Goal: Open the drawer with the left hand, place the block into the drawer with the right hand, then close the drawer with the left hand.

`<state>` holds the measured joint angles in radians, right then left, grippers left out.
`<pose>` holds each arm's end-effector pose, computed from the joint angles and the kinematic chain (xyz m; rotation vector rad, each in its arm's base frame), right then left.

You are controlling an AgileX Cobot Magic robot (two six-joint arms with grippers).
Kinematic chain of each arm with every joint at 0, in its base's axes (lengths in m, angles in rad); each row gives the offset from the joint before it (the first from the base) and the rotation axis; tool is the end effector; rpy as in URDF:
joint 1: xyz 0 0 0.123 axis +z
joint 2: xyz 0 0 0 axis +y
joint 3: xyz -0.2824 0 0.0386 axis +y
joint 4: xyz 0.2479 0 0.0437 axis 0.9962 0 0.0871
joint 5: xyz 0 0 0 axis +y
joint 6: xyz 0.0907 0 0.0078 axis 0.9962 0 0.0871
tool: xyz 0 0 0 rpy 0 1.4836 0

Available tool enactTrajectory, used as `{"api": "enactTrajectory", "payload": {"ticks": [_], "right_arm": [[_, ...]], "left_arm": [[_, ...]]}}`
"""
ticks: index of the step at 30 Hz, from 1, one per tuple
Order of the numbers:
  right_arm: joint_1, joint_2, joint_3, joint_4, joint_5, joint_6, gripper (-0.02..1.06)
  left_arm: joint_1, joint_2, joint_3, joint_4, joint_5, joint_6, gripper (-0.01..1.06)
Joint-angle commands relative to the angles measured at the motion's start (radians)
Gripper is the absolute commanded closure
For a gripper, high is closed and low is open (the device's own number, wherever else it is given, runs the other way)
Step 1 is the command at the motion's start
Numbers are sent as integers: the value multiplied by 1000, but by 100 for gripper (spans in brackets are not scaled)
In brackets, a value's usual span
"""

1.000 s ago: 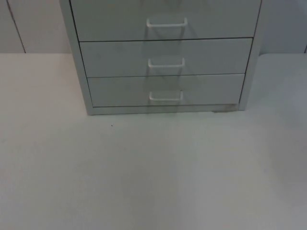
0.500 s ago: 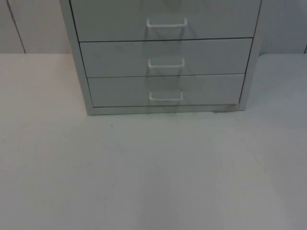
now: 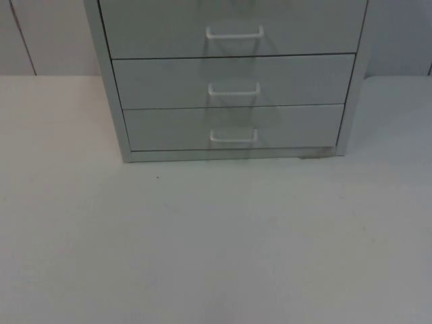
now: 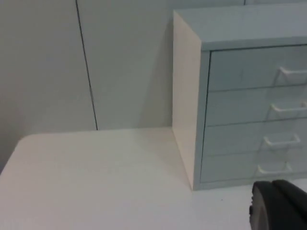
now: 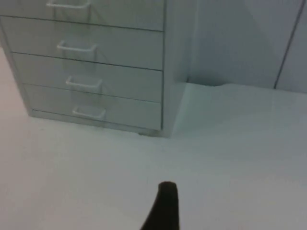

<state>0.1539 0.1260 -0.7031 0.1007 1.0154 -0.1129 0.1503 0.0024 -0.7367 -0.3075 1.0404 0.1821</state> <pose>-0.0073 0.0067 0.3375 -0.2619 1.9030 0.1454 -0.0374 -0.0297 0.3434 0.0788 1.7610 -0.1078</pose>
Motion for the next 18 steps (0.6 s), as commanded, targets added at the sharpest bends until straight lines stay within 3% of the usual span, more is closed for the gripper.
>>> {"api": "enactTrajectory", "payload": {"ticks": [1, 9, 18], "right_arm": [[0, -50, 44, -39, 20, 47, 33], [0, -126, 184, -53, 61, 53, 33], [0, -126, 188, -101, 64, 82, 33]], "left_arm": [[-23, -2, 42, 12, 9, -13, 105], [-47, -2, 189, 31, 7, -13, 105], [-47, -2, 230, 31, 5, -27, 105]]}}
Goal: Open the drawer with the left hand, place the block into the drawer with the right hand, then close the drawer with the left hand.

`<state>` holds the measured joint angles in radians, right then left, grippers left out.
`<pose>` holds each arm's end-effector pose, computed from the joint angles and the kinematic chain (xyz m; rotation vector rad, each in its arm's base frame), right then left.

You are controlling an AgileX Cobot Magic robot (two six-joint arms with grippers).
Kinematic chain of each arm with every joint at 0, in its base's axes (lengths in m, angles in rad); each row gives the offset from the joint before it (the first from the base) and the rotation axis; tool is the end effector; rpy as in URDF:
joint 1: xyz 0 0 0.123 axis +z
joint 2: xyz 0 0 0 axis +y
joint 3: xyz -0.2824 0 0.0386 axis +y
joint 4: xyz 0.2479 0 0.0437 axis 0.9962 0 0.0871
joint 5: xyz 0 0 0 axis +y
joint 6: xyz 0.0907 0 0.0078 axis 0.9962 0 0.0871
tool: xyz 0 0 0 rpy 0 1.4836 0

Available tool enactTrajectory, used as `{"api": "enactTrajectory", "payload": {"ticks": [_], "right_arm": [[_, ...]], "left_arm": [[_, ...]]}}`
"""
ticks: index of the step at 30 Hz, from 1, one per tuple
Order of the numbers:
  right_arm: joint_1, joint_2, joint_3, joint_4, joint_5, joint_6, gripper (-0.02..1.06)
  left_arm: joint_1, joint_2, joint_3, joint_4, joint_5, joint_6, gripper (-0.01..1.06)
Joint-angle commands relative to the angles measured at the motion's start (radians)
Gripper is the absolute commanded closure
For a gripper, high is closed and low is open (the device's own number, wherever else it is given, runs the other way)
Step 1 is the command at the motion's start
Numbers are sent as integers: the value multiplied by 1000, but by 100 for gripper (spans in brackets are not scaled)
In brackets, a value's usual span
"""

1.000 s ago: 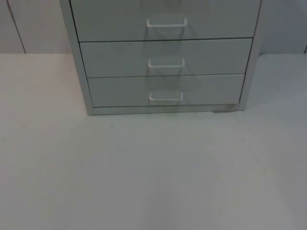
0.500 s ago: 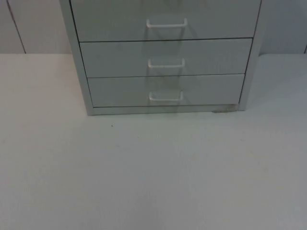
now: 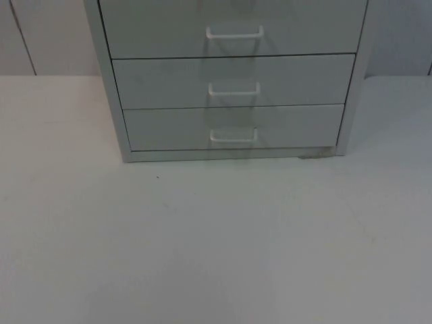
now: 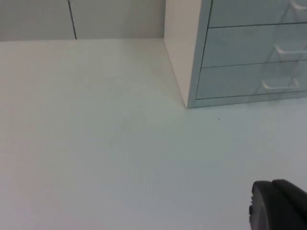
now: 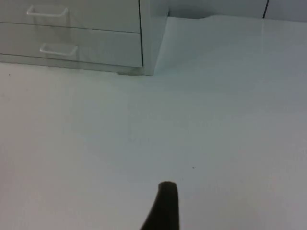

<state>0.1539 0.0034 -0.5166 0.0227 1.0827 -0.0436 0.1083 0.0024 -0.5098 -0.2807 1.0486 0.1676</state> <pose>-0.0074 0.0007 0.2800 -0.2040 2.0441 0.0957 -0.0044 -0.0225 0.2834 0.0712 1.9959 -0.1577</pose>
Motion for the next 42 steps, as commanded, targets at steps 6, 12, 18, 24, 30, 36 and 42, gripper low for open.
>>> {"api": "enactTrajectory", "payload": {"ticks": [6, 12, 18, 24, 30, 36, 42], "right_arm": [[0, -3, 1, -23, -3, 21, 33], [0, -3, 1, -23, -3, 21, 33], [0, -3, 1, -23, -3, 21, 33], [0, -3, 1, -23, -3, 20, 33], [0, -3, 1, -23, -3, 15, 33], [0, -3, 1, -23, -3, 10, 20], [0, -3, 1, -23, -3, 10, -1]], "left_arm": [[-5, -2, 8, 49, 14, -18, 105], [-3, -2, 15, 86, 26, -35, 105], [-3, -2, 15, 146, 25, -111, 105], [-3, -2, 15, 188, 25, -160, 105], [-3, -2, 15, 188, 25, -160, 105], [-3, -2, 15, 188, 25, -160, 91], [-3, -2, 15, 188, 25, -160, 15]]}}
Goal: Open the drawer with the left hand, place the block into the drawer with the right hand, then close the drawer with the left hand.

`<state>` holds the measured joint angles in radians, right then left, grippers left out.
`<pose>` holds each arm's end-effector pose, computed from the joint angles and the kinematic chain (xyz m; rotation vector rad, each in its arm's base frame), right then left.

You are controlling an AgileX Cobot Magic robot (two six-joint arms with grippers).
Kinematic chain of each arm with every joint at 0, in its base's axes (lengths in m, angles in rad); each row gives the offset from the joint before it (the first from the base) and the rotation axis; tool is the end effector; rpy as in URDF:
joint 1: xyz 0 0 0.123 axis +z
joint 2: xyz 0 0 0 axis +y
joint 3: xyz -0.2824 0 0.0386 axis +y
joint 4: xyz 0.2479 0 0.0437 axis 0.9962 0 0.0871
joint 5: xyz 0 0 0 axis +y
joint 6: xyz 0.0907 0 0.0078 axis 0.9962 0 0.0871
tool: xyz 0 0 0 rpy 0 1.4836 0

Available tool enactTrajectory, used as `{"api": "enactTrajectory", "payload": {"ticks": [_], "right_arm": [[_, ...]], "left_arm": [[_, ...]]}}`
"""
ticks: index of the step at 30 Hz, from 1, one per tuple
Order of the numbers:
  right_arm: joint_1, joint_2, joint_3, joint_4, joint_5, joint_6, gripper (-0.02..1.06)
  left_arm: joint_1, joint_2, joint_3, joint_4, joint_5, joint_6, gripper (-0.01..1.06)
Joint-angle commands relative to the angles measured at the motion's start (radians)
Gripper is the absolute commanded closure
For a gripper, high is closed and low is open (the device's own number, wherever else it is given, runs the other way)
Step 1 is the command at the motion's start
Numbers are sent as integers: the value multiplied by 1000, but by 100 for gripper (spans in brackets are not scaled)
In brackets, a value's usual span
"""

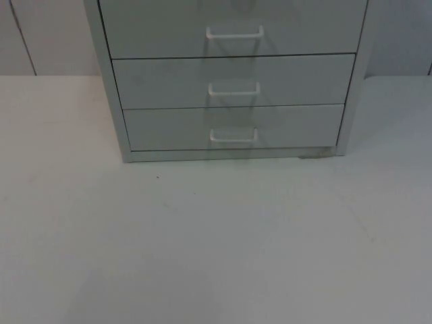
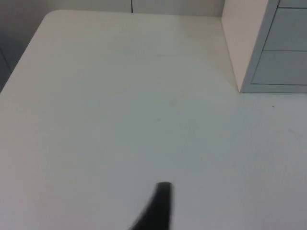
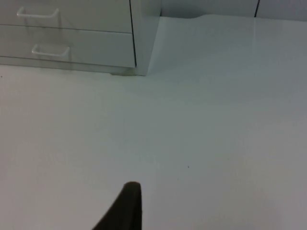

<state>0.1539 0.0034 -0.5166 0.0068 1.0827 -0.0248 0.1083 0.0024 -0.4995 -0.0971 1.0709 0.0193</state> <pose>-0.0072 -0.0006 0.2800 -0.1838 2.0460 0.0883 -0.0042 -0.0083 0.2765 -0.0864 2.0519 -0.0373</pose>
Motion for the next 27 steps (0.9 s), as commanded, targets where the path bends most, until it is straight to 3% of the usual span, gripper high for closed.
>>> {"api": "enactTrajectory", "payload": {"ticks": [1, 27], "right_arm": [[0, -3, 1, -7, -3, -9, -1], [0, -3, 1, -7, -5, -9, -1]], "left_arm": [[-3, -2, 5, 4, 2, -12, 1], [-3, -2, 5, 4, 0, -12, 0]]}}
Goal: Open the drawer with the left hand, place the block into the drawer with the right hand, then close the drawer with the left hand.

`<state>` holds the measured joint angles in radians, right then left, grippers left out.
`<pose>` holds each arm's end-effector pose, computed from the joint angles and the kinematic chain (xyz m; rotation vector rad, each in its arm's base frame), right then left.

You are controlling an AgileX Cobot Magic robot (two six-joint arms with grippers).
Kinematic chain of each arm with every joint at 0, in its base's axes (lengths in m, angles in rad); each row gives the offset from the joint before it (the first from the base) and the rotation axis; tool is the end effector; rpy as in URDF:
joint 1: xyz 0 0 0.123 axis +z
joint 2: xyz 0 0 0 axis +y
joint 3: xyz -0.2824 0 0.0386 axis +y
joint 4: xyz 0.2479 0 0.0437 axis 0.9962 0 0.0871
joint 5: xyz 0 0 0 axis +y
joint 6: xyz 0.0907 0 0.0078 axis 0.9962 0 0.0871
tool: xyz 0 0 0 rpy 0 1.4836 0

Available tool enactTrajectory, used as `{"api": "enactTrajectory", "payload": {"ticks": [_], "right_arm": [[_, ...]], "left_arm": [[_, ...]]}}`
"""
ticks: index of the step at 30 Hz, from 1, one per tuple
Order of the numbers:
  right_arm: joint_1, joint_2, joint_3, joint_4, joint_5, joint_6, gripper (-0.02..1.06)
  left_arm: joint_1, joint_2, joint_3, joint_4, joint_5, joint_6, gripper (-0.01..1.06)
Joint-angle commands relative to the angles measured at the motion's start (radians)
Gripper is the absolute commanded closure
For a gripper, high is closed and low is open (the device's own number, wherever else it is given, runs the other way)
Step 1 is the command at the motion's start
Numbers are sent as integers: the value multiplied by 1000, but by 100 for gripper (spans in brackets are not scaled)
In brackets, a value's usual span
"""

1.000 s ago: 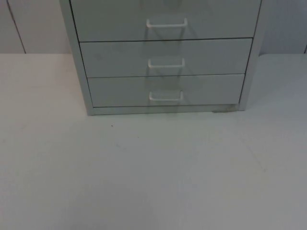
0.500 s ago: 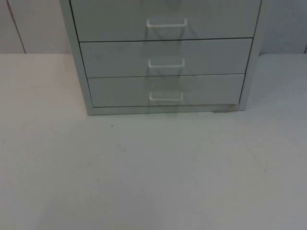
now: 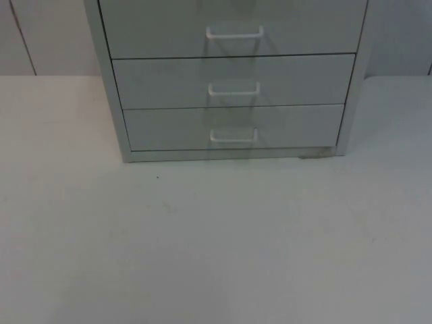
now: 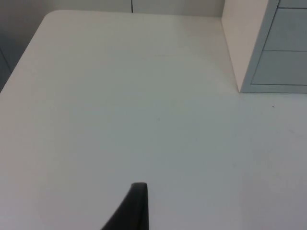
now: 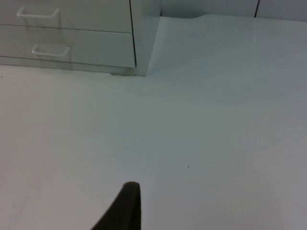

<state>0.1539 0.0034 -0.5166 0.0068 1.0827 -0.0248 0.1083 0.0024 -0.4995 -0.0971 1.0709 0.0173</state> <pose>-0.0072 -0.0006 0.2800 -0.1838 2.0460 0.0883 -0.0042 -0.0083 0.2765 -0.0885 2.0518 -0.0385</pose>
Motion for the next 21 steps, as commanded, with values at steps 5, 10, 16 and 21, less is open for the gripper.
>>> {"api": "enactTrajectory", "payload": {"ticks": [5, 10, 16, 21], "right_arm": [[-32, -3, 1, 0, -5, -9, -1], [-100, -3, 1, 0, -5, -9, -1], [-100, -3, 1, -1, -5, -9, -1], [-100, -3, 1, -1, -5, -9, -1]], "left_arm": [[-3, -2, 5, 4, 0, -10, 0], [-3, -2, 5, 4, 0, -10, 0], [-3, -2, 5, 4, 0, -10, 0], [-3, -2, 5, 4, 0, -10, 0]]}}
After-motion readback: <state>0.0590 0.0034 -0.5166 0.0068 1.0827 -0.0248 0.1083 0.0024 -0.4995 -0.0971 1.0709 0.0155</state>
